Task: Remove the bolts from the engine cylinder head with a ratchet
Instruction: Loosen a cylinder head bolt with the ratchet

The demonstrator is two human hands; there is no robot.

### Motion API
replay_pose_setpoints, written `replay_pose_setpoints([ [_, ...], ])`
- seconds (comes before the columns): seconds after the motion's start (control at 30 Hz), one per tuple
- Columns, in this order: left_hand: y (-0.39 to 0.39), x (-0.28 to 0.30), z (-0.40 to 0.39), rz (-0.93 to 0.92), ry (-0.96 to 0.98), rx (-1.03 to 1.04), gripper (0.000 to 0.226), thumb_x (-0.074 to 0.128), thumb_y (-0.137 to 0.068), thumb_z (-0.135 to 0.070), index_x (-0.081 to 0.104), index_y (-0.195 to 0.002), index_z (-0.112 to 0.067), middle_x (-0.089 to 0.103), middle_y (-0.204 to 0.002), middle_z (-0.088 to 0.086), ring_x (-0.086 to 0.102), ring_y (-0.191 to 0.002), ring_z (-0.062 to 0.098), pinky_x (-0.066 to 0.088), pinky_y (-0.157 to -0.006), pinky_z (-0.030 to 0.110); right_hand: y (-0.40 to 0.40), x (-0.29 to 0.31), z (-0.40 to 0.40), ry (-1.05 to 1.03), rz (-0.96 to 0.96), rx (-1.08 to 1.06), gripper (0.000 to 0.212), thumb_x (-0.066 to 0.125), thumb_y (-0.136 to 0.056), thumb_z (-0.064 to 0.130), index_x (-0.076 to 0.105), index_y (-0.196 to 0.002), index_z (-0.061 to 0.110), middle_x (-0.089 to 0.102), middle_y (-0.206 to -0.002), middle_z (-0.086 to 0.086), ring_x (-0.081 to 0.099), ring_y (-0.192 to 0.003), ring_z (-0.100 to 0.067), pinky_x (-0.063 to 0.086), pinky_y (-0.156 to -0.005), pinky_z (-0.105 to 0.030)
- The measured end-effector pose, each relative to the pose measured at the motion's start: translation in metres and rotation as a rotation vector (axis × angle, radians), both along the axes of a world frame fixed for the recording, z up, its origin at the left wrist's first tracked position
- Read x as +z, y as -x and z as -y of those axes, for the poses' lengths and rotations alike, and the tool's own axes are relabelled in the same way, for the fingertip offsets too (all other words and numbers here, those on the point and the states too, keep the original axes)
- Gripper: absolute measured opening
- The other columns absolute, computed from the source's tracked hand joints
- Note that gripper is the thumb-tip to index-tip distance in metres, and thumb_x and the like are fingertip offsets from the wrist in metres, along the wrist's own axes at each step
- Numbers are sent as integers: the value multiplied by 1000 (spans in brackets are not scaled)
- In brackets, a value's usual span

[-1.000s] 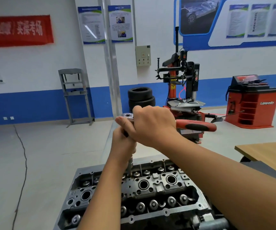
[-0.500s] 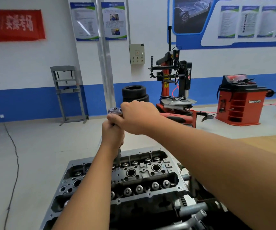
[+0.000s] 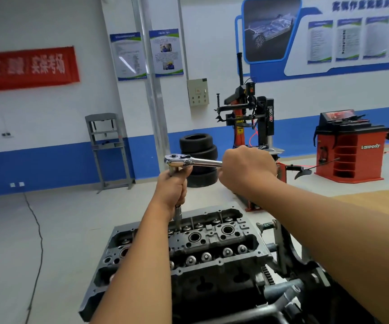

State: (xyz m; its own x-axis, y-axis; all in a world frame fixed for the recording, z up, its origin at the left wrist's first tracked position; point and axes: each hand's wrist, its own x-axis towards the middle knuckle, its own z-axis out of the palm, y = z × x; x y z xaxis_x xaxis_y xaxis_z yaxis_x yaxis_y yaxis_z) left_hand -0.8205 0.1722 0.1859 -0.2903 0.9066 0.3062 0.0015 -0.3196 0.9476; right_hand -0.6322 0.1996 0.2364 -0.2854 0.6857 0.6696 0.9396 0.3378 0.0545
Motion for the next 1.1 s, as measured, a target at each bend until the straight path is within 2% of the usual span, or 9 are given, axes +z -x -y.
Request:
replay_pose_setpoints([
  [0.1,-2,-1,1,15,-21,18,50,68,-101,-34,54,-54,-24,35,-48,-1,24,-41,13,21,-41,24,1,-1,-5,-62,20,-15,32,53,-94,27,47,-64,18,54,-60,-3,55,-55,-25,54,-62,-36],
  [0.27,-7,2,0,-1,-49,109,25,70,-99,-32,61,-77,-24,47,-46,-14,36,-40,5,30,-40,21,3,-1,-18,-194,51,-39,33,50,-96,33,54,-66,18,51,-57,0,45,-49,-20,40,-53,-28],
  [0.4,-12,3,-3,34,-55,160,10,71,-98,-27,70,-90,-22,48,-43,-16,41,-51,5,40,-66,31,4,-4,-26,-245,66,-58,35,54,-92,34,51,-62,17,48,-56,1,38,-47,-19,26,-51,-24],
  [0.47,-10,4,-4,33,-47,162,8,70,-98,-27,71,-96,-19,47,-41,-16,40,-48,3,38,-64,32,5,-4,-29,-271,69,-56,37,55,-92,34,48,-60,17,48,-54,1,38,-46,-18,26,-51,-24],
  [0.67,-8,4,-3,48,-34,160,15,70,-99,-25,68,-91,-13,45,-41,-17,38,-49,5,31,-54,23,6,-5,-31,-340,67,-30,45,45,-91,45,43,-57,16,41,-49,2,36,-44,-16,25,-52,-22],
  [0.8,-6,3,-3,39,-10,145,21,70,-98,-26,65,-79,-23,45,-40,-20,38,-49,3,32,-51,21,7,-5,-33,-346,86,-26,45,52,-93,39,43,-56,16,40,-47,2,36,-43,-14,29,-54,-21],
  [0.93,-5,4,-6,68,-18,163,18,70,-98,-26,65,-100,-9,46,-41,-18,39,-54,5,39,-61,25,9,-1,-33,-335,93,-21,44,42,-94,40,42,-57,15,42,-50,1,47,-48,-20,37,-57,-25],
  [1.0,-5,7,-7,64,-22,166,8,70,-98,-27,70,-93,-20,46,-42,-18,39,-54,5,40,-66,28,10,2,-32,-322,103,-22,42,43,-94,39,46,-60,15,42,-52,1,51,-53,-23,39,-59,-27],
  [1.1,-5,6,-8,47,-14,165,24,70,-98,-28,62,-75,-26,45,-39,-20,39,-48,4,34,-46,18,12,4,-34,-283,90,-5,39,49,-94,36,42,-61,17,40,-54,1,54,-59,-28,43,-63,-31],
])
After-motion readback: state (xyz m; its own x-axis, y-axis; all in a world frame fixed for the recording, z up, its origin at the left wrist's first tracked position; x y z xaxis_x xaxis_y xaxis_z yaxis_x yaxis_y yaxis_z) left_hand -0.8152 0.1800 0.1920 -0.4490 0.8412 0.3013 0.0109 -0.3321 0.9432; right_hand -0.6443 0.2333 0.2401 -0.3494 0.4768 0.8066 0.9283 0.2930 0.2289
